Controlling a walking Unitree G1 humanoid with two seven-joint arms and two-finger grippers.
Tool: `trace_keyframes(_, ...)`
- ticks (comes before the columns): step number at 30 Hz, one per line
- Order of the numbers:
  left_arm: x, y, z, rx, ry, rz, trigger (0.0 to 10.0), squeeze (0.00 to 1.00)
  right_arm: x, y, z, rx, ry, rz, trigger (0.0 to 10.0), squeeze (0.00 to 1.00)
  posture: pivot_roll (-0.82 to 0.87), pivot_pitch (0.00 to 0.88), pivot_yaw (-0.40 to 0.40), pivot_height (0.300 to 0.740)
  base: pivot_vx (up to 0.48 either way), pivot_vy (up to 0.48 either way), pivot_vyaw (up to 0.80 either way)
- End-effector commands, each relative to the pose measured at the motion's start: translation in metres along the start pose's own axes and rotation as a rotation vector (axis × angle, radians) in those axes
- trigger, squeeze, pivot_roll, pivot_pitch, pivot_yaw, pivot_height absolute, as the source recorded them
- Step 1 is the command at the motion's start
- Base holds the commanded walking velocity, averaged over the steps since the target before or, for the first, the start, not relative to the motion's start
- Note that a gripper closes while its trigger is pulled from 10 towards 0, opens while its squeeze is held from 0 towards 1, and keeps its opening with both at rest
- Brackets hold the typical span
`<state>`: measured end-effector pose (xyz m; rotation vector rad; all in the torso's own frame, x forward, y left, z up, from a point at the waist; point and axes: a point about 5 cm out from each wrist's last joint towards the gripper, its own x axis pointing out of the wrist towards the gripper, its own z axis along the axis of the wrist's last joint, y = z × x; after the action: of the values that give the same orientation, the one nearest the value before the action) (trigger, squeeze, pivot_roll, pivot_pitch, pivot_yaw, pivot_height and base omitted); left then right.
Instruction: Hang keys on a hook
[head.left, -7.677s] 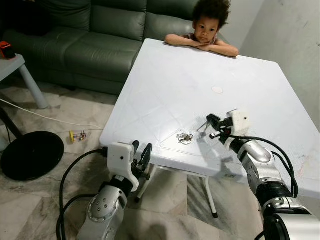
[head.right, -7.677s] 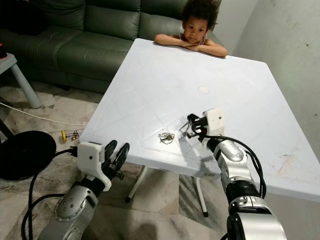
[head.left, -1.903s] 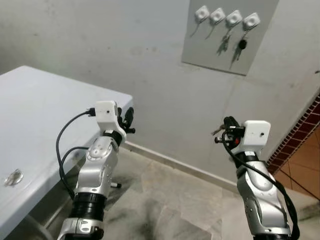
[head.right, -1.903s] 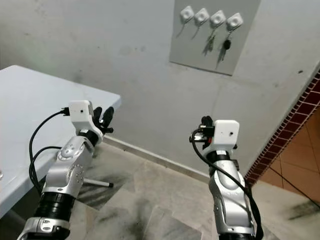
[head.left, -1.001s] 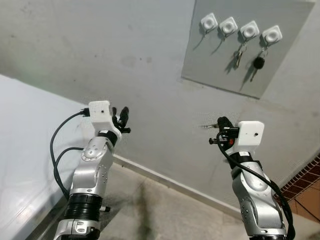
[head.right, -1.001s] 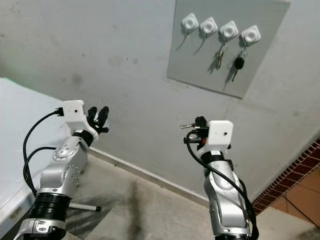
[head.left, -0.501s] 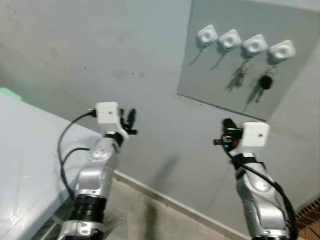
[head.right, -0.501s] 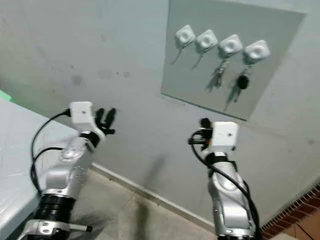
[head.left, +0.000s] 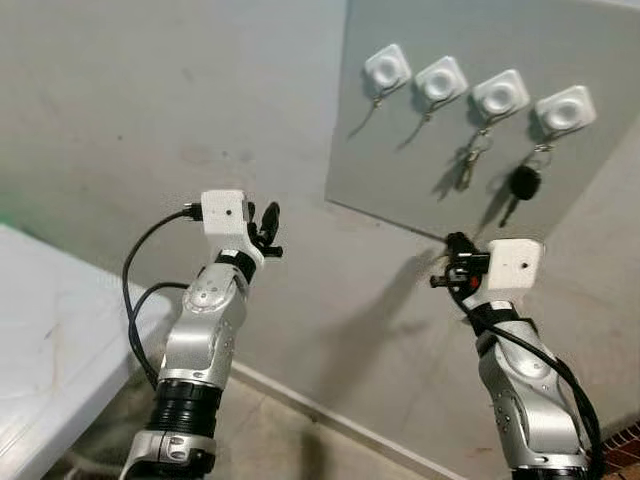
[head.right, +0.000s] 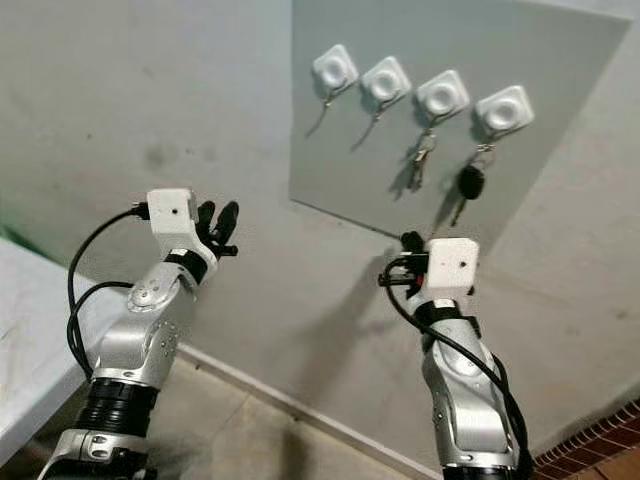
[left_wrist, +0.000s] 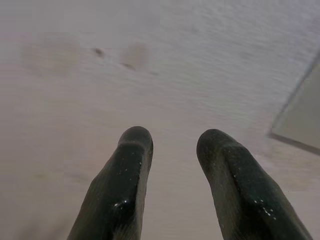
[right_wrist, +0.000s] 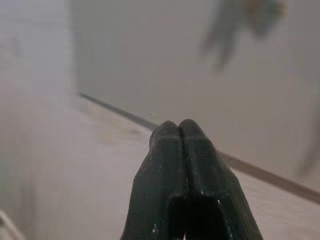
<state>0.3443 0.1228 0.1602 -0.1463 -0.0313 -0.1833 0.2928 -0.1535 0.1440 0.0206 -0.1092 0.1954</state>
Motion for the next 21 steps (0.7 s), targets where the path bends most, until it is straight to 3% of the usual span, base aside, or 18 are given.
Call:
trace_keyframes(1,0.004,-0.022,0.02,0.044,-0.062,-0.128,10.0,0.0,0.005,-0.003,0.013,-0.012,-0.036,0.059,10.0,0.0,0.08,0.0,-0.041,0.74,0.0,0.0,0.0)
trace_keyframes(9,0.004,-0.05,0.037,0.109,-0.123,-0.306,10.0,0.0,0.023,0.002,0.035,0.013,-0.103,0.195,10.0,0.0,0.08,0.0,-0.046,0.74,0.0,0.0,0.0)
trace_keyframes(21,0.001,-0.066,0.054,0.088,-0.163,-0.402,10.0,0.0,0.041,0.01,0.058,0.029,-0.179,0.304,10.0,0.0,0.08,0.0,-0.045,0.74,0.0,0.0,0.0)
